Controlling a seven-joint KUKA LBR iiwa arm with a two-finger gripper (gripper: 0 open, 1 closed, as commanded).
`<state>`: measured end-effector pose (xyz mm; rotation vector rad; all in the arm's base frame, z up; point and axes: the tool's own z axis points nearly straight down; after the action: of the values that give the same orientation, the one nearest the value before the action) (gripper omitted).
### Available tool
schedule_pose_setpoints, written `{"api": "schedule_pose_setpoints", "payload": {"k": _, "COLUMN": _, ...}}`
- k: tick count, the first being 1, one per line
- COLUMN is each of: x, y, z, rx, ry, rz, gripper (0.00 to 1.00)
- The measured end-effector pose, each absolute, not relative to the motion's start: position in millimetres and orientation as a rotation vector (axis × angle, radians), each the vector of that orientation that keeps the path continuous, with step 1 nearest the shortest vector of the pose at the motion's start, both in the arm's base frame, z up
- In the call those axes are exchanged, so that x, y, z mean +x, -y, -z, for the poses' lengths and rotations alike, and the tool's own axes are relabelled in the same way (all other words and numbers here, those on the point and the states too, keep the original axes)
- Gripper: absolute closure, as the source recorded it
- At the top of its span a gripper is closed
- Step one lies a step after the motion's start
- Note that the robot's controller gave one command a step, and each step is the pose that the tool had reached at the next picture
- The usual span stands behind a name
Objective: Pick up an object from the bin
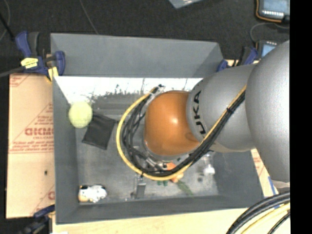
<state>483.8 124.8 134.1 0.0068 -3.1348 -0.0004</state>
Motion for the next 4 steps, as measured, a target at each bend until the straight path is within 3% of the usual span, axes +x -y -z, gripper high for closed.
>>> {"api": "schedule_pose_setpoints", "payload": {"k": 1, "x": 485.8, "y": -124, "z": -138, "rx": 0.0, "ry": 3.143, "rz": 0.003, "gripper": 0.0}}
{"api": "schedule_pose_setpoints", "payload": {"k": 4, "x": 490.3, "y": -67, "z": -88, "rx": -0.308, "ry": 3.128, "rz": 0.003, "gripper": 0.0}}
